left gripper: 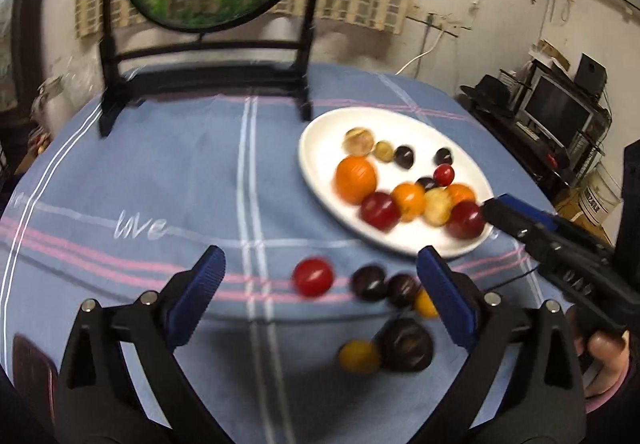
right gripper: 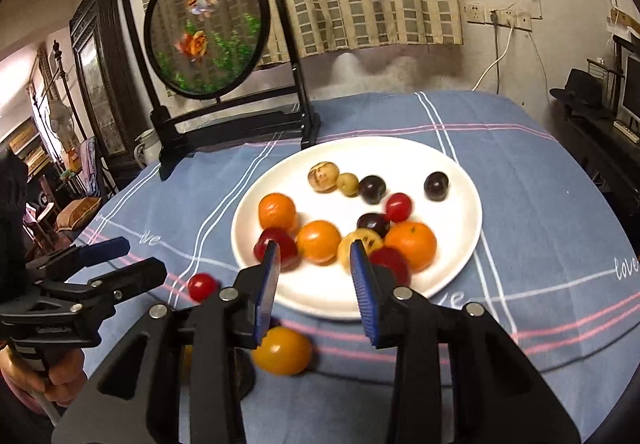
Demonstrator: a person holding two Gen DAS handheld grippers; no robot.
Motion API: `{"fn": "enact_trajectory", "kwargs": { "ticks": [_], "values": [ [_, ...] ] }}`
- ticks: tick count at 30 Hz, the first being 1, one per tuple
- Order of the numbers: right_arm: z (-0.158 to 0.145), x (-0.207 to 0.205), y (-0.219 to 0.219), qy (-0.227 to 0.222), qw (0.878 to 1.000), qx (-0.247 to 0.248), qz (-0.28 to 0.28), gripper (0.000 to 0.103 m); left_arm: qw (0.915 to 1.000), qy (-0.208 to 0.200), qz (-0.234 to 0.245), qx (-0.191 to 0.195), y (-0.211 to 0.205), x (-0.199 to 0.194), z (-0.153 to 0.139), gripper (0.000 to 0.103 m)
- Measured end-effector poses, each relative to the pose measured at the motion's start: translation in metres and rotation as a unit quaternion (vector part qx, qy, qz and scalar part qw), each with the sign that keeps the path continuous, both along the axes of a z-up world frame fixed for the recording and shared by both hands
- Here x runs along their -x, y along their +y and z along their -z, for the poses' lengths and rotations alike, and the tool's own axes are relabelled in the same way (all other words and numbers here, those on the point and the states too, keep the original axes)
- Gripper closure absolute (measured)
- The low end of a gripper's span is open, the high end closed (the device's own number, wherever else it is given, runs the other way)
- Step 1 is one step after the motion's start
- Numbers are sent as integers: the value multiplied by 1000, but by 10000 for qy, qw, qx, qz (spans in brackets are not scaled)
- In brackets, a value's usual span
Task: Organize fruits
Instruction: 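Carry the red tomato and yellow fruit to the plate and open both tools, then grasp the yellow-orange tomato with the right tool while the left grasps another small yellow fruit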
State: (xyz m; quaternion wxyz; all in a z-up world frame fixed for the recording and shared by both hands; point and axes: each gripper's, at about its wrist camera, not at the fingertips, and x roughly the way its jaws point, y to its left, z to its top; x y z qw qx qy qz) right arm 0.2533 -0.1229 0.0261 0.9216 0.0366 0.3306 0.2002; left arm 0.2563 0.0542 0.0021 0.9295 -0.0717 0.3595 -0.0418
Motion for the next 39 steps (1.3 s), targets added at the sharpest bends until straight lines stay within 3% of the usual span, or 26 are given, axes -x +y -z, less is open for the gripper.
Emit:
{"fn": "enact_trajectory", "kwargs": {
  "ticks": [8, 11, 14, 21, 34, 39],
  "values": [
    [5, 18, 15, -64, 9984, 543, -166, 67, 9981, 203, -573, -78, 31, 11, 22, 5],
    [5, 17, 8, 120, 9993, 273, -206, 67, 9976, 170, -668, 78, 37, 11, 20, 5],
    [10, 12, 3, 515, 9981, -73, -315, 67, 9972, 86, -749, -19, 40, 14, 16, 5],
    [41, 5, 19, 1132, 9921, 187, -511, 67, 9970, 125, -756, -47, 41, 13, 17, 5],
    [53, -2, 33, 1037, 9912, 545, -623, 59, 9977, 99, -662, -91, 38, 15, 15, 5],
    [55, -6, 28, 1168, 9905, 344, -637, 60, 9982, 138, -576, -105, 35, 15, 16, 5]
  ]
}}
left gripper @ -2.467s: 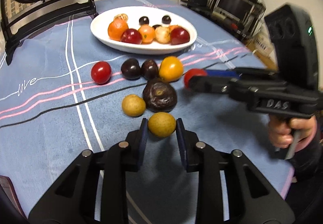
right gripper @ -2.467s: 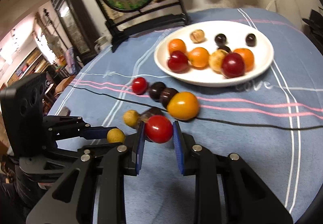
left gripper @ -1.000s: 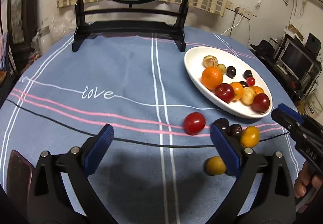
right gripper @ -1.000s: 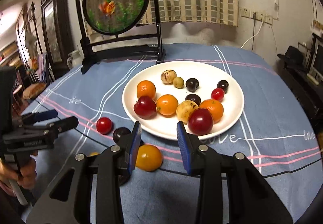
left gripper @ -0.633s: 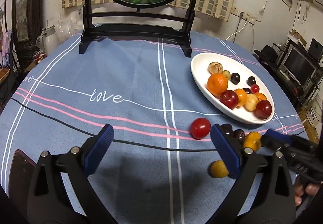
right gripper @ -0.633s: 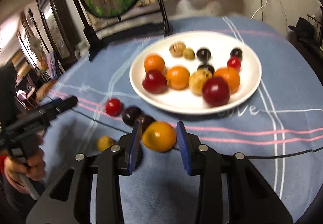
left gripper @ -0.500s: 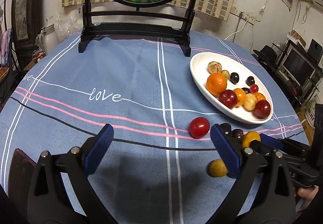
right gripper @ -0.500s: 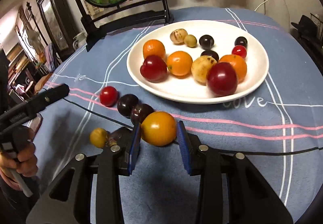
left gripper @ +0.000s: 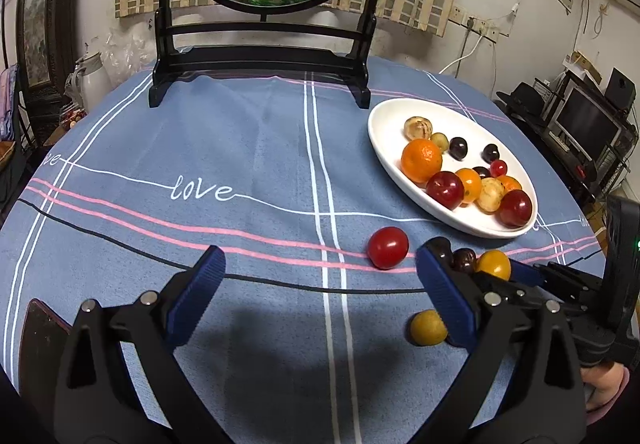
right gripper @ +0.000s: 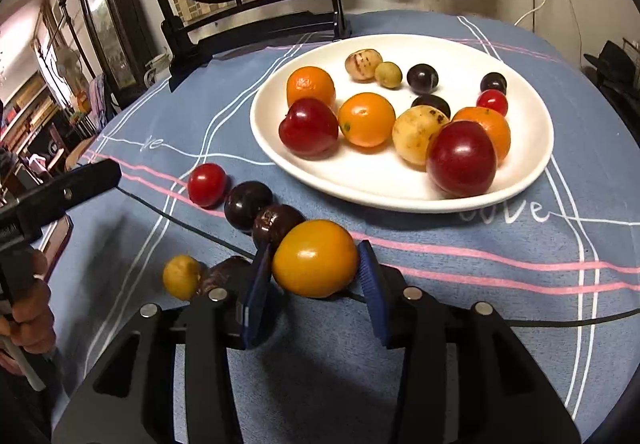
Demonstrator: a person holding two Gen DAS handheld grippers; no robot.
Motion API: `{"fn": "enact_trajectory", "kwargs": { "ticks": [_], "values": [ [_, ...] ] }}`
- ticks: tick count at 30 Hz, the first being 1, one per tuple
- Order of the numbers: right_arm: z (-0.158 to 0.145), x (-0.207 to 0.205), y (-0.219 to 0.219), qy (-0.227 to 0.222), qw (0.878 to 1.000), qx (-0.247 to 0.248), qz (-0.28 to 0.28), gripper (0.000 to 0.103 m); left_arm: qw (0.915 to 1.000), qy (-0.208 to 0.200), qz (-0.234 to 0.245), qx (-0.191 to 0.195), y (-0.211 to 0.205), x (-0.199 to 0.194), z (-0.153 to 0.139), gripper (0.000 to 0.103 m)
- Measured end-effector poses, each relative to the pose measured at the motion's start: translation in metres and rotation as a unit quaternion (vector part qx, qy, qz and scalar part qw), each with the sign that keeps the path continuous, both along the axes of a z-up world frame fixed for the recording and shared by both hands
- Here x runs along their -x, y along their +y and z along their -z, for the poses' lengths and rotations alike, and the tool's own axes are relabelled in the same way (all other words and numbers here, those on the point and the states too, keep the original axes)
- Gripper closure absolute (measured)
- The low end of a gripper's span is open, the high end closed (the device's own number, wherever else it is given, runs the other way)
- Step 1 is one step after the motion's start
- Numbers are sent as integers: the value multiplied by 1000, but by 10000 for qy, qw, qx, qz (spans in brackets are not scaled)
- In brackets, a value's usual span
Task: Organize fruits
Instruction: 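Grasp the yellow-orange tomato with the right tool while the left grasps another small yellow fruit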
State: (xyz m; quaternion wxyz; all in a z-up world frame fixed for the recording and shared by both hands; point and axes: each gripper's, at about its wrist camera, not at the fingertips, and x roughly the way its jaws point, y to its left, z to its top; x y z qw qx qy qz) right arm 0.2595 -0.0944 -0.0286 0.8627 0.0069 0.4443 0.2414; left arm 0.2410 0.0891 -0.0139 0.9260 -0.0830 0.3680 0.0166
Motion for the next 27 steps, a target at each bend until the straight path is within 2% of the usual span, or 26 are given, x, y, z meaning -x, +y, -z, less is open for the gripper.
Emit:
{"fn": "enact_trajectory", "kwargs": {
  "ticks": [2, 4, 6, 8, 9, 10, 11, 16, 18, 21, 27],
  "values": [
    [-2, 0, -6, 69, 9999, -116, 104, 60, 9996, 44, 257, -51, -5, 0, 1, 5],
    [-8, 0, -18, 115, 9989, -409, 222, 60, 9965, 90, 805, -226, -15, 2, 3, 6],
    [-15, 2, -25, 32, 9982, -517, 316, 60, 9884, -60, 1354, -689, -30, 11, 5, 12],
    [-17, 2, -28, 4, 9981, -508, 356, 60, 9810, -37, 1762, -815, -39, 15, 10, 42],
    [-16, 2, -29, 53, 9980, -504, 385, 60, 9782, 16, 1931, -770, -42, 15, 13, 49],
    [-14, 2, -30, 98, 9979, -496, 403, 60, 9751, 70, 2087, -742, -46, 15, 16, 62],
    [-13, 1, -31, 139, 9978, -480, 431, 60, 9723, 89, 2198, -788, -50, 15, 20, 65],
    [-11, -1, -35, 225, 9969, -487, 571, 60, 9600, 40, 2622, -982, -69, 23, 29, 65],
    [-12, -1, -35, 213, 9969, -497, 578, 60, 9578, 72, 2683, -1028, -73, 22, 33, 65],
    [-13, 0, -35, 201, 9970, -477, 568, 60, 9594, 197, 2627, -1007, -73, 18, 39, 65],
    [-13, 0, -34, 198, 9973, -454, 539, 60, 9634, 263, 2577, -688, -67, 12, 41, 67]
  ]
}}
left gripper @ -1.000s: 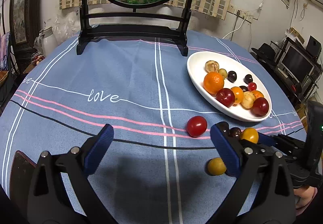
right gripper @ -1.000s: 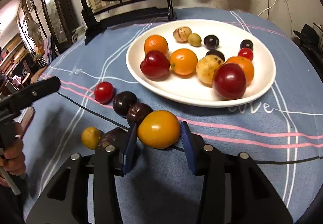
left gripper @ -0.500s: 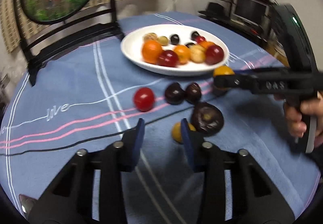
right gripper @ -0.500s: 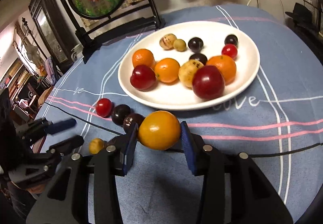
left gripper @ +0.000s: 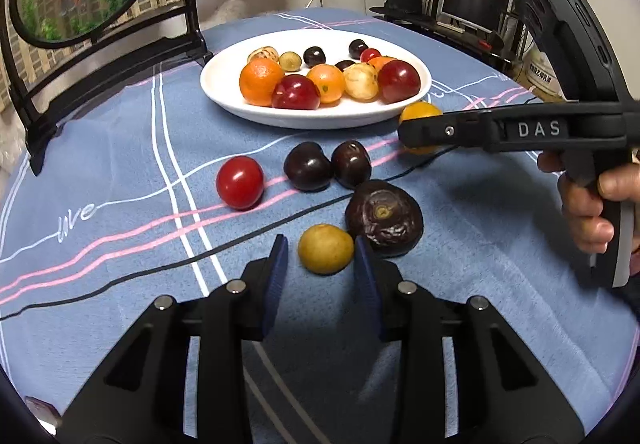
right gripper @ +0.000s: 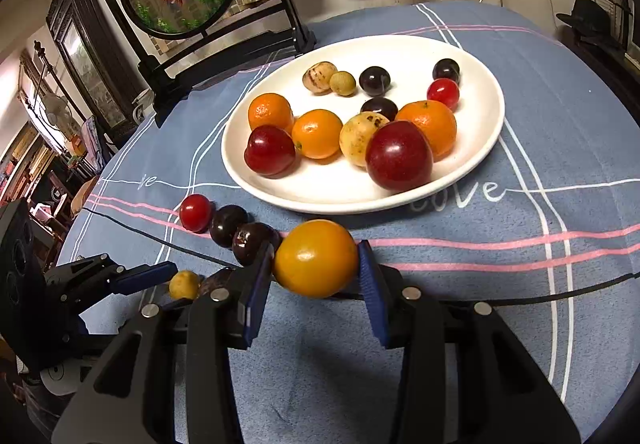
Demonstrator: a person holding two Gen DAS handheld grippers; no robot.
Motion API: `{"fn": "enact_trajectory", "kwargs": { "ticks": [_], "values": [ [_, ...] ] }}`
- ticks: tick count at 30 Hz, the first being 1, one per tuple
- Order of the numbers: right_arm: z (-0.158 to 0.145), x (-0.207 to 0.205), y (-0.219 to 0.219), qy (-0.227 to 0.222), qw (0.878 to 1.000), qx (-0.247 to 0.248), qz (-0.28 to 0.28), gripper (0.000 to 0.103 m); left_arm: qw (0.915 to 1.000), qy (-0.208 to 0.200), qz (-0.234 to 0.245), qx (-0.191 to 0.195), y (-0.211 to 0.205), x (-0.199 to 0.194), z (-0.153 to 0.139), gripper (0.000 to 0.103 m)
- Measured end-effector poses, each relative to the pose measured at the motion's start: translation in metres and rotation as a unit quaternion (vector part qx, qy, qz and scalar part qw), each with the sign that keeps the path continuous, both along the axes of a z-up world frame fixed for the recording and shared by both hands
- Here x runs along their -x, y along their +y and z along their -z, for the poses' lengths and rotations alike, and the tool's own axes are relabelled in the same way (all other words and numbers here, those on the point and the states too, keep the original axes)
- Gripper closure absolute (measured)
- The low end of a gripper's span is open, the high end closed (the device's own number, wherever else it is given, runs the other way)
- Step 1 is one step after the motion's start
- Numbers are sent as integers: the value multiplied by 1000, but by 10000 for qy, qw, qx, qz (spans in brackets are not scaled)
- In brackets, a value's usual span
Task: Organize fruits
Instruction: 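Grasp the yellow-orange tomato with the right tool while the left grasps another small yellow fruit, then lower both fruits onto the white plate and open both tools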
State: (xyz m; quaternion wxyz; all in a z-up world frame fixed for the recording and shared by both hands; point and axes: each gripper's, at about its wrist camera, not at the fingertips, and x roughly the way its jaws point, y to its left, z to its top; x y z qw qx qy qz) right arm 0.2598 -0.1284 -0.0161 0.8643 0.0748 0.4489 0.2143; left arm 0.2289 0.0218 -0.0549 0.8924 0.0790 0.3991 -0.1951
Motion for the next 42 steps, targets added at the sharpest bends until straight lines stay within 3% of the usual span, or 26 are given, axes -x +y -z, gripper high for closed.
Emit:
{"fn": "enact_trajectory", "kwargs": {
  "ticks": [5, 15, 18, 22, 25, 33, 34, 35, 37, 40, 42],
  "values": [
    [-1, 0, 0, -10, 10000, -5, 2, 60, 9994, 193, 27, 291, 4, -5, 2, 72],
    [-5, 0, -3, -89, 9999, -94, 56, 60, 9997, 118, 7, 235, 2, 1, -4, 73],
    [-7, 2, -1, -179, 9997, -184, -13, 60, 9986, 86, -89, 521, 7, 1, -14, 73],
    [-21, 4, -5, -671, 9969, -402, 87, 60, 9951, -100, -220, 958, 9, -6, -38, 73],
    [-31, -3, -5, -1192, 9922, -202, 314, 60, 9941, -291, -393, 967, 2, -30, -56, 73],
    [-27, -44, -14, -1310, 9896, -178, 568, 60, 9941, -286, -779, 692, -27, -123, -68, 73],
    [-26, -49, -15, -1335, 9892, -80, 598, 60, 9937, -269, -888, 620, -29, -132, -68, 70],
    [-25, -52, -15, -1328, 9890, 48, 642, 59, 9930, -248, -1000, 570, -29, -138, -69, 47],
    [-26, -50, -17, -1290, 9887, 127, 746, 58, 9892, -320, -1322, 554, -24, -137, -76, 21],
    [-36, -38, -17, -1313, 9895, 18, 601, 53, 9843, -462, -1496, 818, -7, -117, -86, 12],
    [-42, -26, -12, -1382, 9892, 18, 497, 49, 9796, -488, -1789, 771, 5, -100, -84, 4]
  ]
}}
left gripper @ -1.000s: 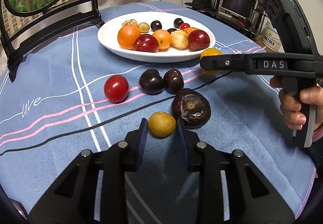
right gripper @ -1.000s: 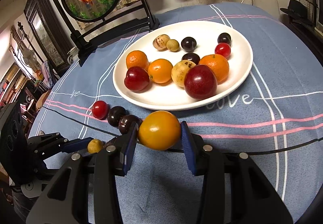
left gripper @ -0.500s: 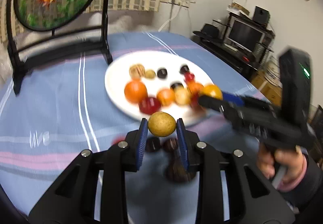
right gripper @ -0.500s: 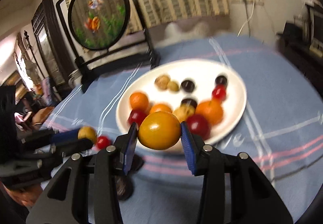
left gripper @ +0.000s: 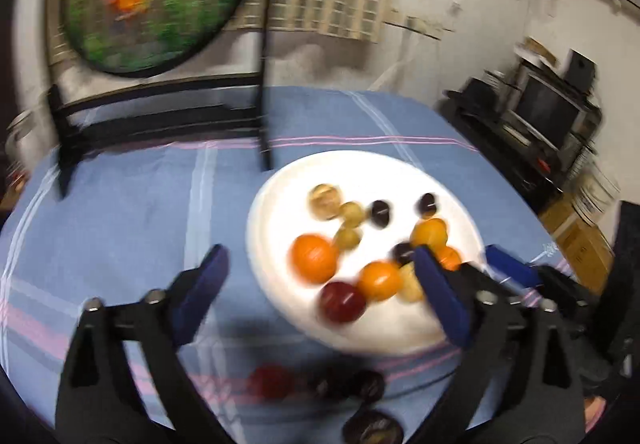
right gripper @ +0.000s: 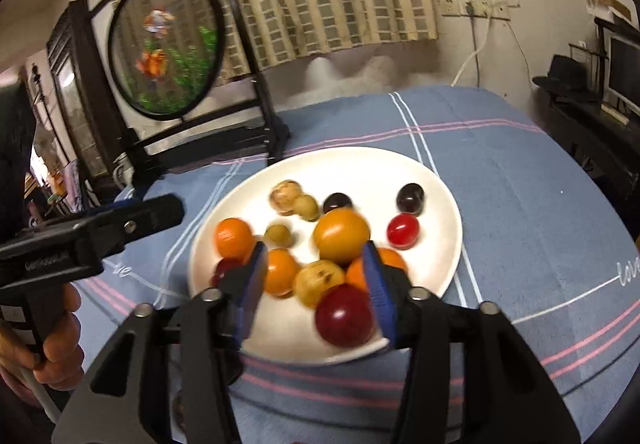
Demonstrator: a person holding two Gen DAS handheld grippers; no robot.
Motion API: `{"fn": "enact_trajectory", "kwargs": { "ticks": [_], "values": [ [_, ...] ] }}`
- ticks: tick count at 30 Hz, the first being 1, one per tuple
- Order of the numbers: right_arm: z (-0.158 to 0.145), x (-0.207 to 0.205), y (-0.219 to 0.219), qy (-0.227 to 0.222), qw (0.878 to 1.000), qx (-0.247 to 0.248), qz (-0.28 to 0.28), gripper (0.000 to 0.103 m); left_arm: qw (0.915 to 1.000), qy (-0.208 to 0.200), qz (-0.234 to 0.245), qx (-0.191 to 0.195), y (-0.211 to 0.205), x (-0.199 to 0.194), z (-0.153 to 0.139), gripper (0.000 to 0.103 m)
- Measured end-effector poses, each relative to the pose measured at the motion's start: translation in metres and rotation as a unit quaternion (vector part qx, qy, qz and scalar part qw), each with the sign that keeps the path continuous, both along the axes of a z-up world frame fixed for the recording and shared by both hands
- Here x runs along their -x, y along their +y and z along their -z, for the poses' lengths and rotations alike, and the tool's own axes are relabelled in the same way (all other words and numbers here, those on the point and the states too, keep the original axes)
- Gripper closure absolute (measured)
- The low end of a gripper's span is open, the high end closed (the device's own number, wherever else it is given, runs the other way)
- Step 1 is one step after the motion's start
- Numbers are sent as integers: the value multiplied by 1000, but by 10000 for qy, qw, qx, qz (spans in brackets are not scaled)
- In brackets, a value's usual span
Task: Organize fruits
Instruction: 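Lower both fruits onto the white plate and open both tools, then grasp the large dark purple fruit with the right tool while the left grasps a red cherry tomato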
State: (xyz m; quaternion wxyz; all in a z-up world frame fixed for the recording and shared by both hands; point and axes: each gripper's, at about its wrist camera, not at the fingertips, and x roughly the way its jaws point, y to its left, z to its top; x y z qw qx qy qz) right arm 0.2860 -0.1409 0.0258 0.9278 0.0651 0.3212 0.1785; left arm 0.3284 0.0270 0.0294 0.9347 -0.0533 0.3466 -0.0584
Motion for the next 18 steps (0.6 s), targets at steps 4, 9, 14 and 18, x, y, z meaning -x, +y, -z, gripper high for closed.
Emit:
{"fn": "enact_trajectory", "kwargs": {
  "ticks": [4, 9, 14, 18],
  "values": [
    [1, 27, 24, 292, 9980, 44, -555, 49, 9985, 66, -535, -59, 36, 43, 24, 2],
    [28, 56, 58, 746, 9901, 467, -1091, 49, 9891, 429, -1357, -377, 74, 62, 49, 2],
    [42, 66, 84, 634, 9820, 1215, -1299, 49, 9852, 467, -1650, 12, 95, 69, 47, 2],
    [51, 64, 87, 812, 9796, 1195, -1400, 49, 9858, 437, -1616, -140, 93, 73, 45, 2]
  ]
}}
